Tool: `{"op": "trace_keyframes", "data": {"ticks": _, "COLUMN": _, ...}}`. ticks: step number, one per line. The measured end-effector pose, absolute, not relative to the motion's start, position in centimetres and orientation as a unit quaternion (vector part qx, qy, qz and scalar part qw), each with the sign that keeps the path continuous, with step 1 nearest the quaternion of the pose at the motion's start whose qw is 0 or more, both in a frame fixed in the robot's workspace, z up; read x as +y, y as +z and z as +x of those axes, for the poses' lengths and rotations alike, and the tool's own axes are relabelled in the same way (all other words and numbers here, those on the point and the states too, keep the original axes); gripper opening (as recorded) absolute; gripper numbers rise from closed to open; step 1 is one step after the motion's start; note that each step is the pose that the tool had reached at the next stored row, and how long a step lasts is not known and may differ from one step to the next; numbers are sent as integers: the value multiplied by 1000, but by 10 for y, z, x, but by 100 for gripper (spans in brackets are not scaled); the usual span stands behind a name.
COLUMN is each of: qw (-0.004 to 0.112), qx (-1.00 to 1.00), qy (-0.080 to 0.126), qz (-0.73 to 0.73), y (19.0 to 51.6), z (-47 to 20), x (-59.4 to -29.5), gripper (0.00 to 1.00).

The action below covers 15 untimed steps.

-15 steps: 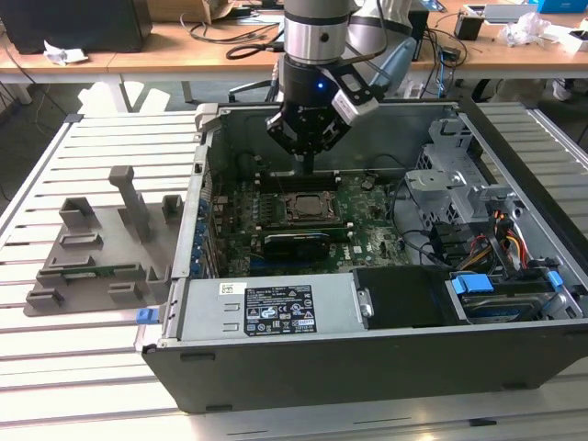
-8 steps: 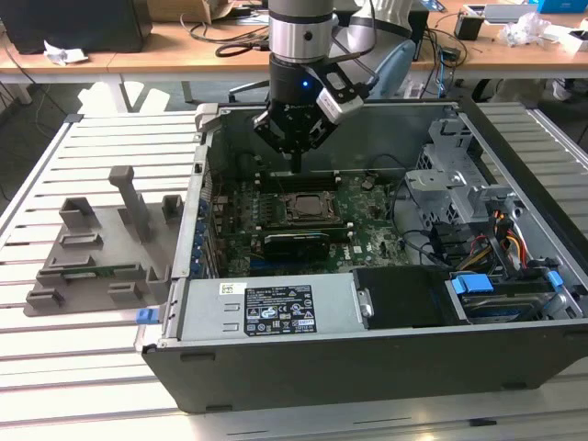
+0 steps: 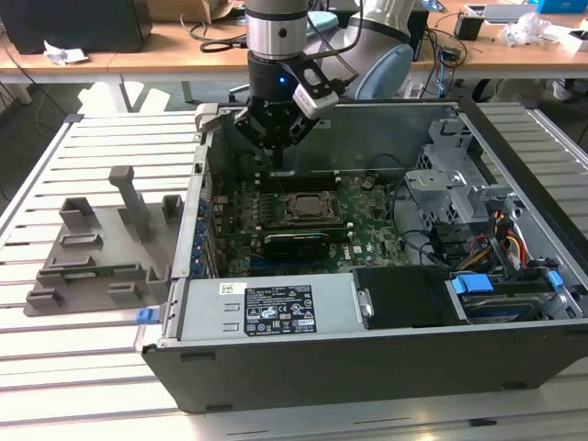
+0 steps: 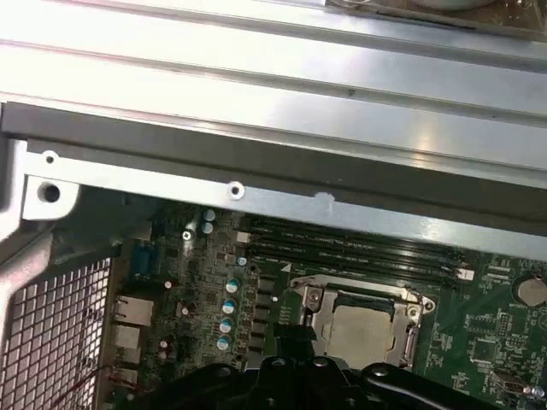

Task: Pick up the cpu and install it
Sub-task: 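Install the first cpu locking lever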

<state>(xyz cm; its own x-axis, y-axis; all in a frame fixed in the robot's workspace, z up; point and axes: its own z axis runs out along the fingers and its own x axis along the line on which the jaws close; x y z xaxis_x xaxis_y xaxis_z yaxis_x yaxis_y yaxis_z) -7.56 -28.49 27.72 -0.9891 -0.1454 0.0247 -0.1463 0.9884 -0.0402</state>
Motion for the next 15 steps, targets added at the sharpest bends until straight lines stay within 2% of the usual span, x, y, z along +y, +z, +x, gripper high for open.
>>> {"op": "trace_keyframes", "data": {"ticks": 15, "qw": 11, "qx": -997, "qy": 21, "qz": 73, "y": 263, "z": -89, "x": -272, "gripper": 11}}
